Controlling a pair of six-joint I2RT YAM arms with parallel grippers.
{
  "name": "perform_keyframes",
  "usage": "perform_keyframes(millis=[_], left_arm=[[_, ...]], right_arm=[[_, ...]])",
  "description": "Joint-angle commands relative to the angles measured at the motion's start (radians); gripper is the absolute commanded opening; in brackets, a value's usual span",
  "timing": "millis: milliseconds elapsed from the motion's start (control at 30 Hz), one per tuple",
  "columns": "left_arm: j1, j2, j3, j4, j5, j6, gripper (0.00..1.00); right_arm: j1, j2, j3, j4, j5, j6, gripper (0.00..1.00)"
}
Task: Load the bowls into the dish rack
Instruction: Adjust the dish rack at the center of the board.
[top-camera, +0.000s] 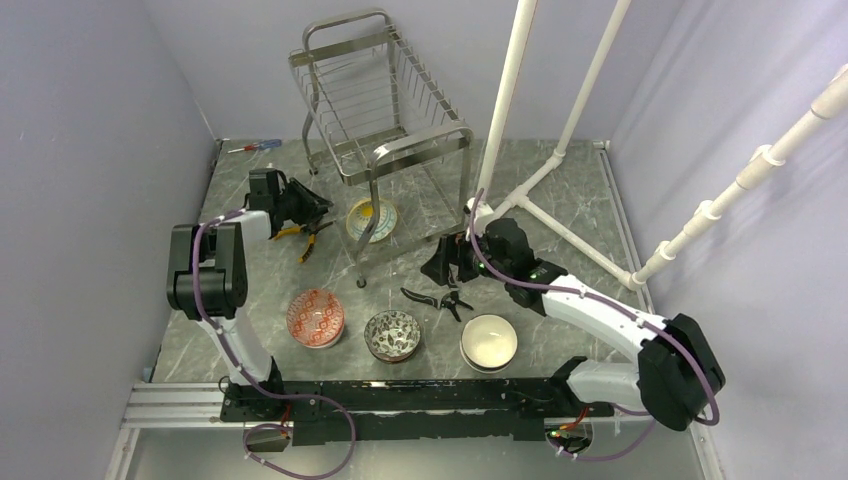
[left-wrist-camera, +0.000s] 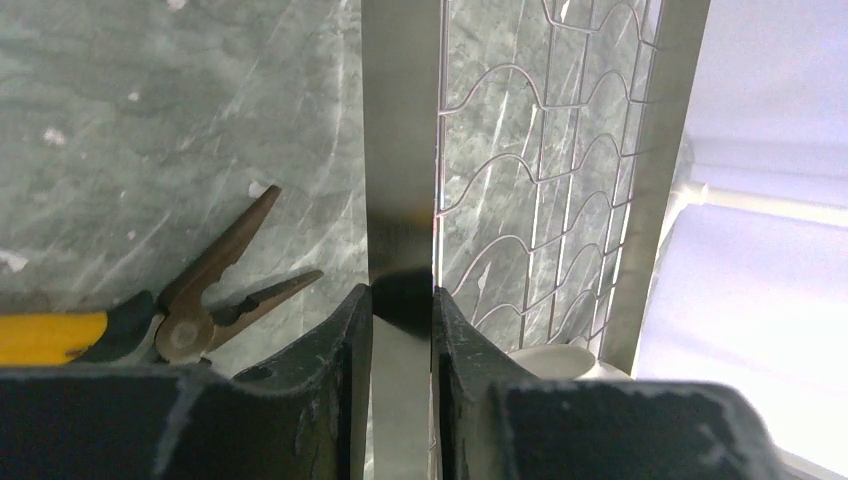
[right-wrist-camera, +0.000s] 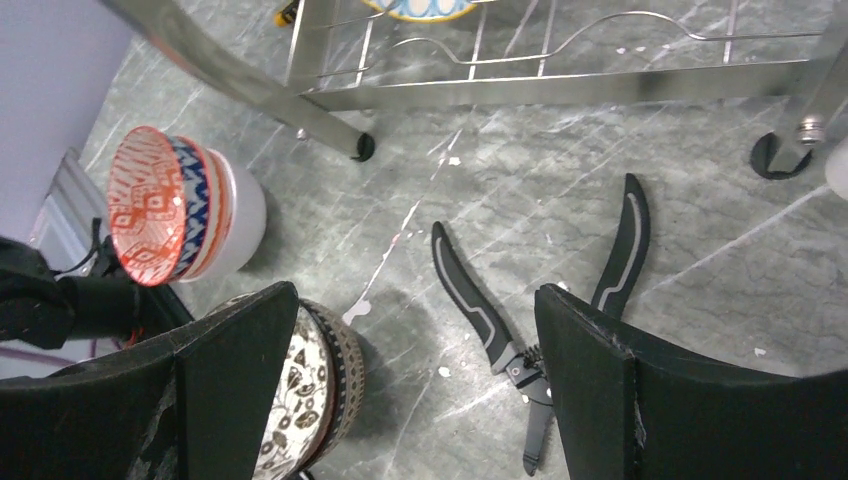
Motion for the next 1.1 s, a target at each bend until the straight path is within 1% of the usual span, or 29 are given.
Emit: perform_keyframes(millis=[0,100,233,367,467,567,667,733,800,967,1067], left_arm=[[0.016,-0.083,-0.094,0.043,-0.057,-0.090,0.03],[0.016,-0.111,-0.144,0.072,-0.094,-0.117,0.03],[0.017,-0.161,-0.185,0.039,-0.178,-0.139,0.03],[0.017,-0.224,-0.244,0.031,-0.270,-0.181,0.03],[0.019,-0.264,-0.279,0.029,-0.306,-0.204,0.03],[0.019,-0.294,-0.302,0.004,-0.333,-0.229,0.03],[0.018,-0.303,-0.326,0.017,-0.332,-0.254,0.03],[0.019,-0.302,-0.336,0.026,-0.322,-0.264,0.03],[0.019,-0.301,-0.344,0.035,-0.310,-0.267,0.03],[0.019,-0.309,-0.365,0.057,-0.291,-0.278,0.03],[0.019,-0.315,-0.386,0.078,-0.281,-0.286,0.03]], right_arm=[[0.005,0.047,0.037,0.096,0.055,0.014,0.92],[0.008,0.092,0.047,0.135,0.058,0.031,0.90],[0.022,0.154,0.059,0.181,0.087,0.045,0.88],[0.059,0.215,0.080,0.219,0.126,0.045,0.83],[0.108,0.240,0.113,0.224,0.167,0.017,0.80],[0.161,0.216,0.119,0.244,0.189,-0.043,0.82],[0.209,0.190,0.113,0.270,0.196,-0.086,0.86],[0.227,0.181,0.109,0.306,0.185,-0.088,0.88],[0.242,0.182,0.123,0.330,0.192,-0.073,0.88],[0.272,0.211,0.194,0.354,0.277,-0.049,0.88],[0.276,0.247,0.247,0.365,0.290,-0.042,0.88]])
